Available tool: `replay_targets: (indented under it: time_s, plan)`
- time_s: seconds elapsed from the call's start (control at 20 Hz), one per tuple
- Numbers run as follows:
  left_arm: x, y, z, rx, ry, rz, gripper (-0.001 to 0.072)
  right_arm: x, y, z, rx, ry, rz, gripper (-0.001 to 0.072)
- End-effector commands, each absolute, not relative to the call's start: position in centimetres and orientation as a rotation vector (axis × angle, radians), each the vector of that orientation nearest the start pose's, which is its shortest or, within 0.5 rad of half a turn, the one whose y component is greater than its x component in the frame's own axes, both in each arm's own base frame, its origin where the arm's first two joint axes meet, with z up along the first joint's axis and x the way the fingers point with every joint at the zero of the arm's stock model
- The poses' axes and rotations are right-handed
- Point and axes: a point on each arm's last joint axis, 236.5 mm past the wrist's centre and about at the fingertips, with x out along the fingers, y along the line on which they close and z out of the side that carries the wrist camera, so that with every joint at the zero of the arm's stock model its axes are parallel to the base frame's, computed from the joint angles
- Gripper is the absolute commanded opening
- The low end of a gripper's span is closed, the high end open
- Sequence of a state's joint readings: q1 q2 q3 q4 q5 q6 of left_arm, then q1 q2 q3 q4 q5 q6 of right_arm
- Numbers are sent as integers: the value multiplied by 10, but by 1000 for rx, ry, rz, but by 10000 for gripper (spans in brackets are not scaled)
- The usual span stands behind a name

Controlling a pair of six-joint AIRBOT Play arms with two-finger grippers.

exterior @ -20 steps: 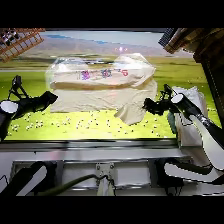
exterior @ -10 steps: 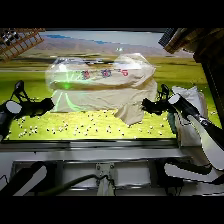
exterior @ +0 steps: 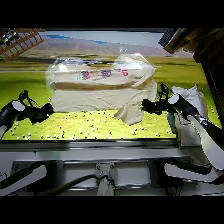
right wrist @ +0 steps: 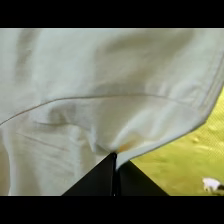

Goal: Fold the clothes and pants, and hang the long-sleeved shirts on hangers.

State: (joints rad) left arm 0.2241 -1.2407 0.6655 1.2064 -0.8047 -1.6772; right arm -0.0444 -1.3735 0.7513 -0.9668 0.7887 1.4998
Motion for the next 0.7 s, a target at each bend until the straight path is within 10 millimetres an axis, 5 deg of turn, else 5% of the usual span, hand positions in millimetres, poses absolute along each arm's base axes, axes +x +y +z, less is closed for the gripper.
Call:
replay_targets:
  time_s: [0.0, 0.3, 0.45, 0.5, 0.65]
  plan:
    - [322, 9, -120, -668, 1297, 226, 400, 349, 78, -113, 618, 1327, 63, 25]
    - [342, -11, -120, -795, 1243, 169, 332, 356, 75, -112, 615, 1297, 51, 25]
    - [343, -12, -119, -790, 1240, 154, 143, 357, 74, -112, 615, 1291, 47, 25]
    - [343, -13, -119, -790, 1244, 152, 29, 357, 74, -112, 615, 1290, 47, 25]
    - [342, -8, -112, -751, 1232, 146, 4, 351, 77, -112, 613, 1316, 59, 24]
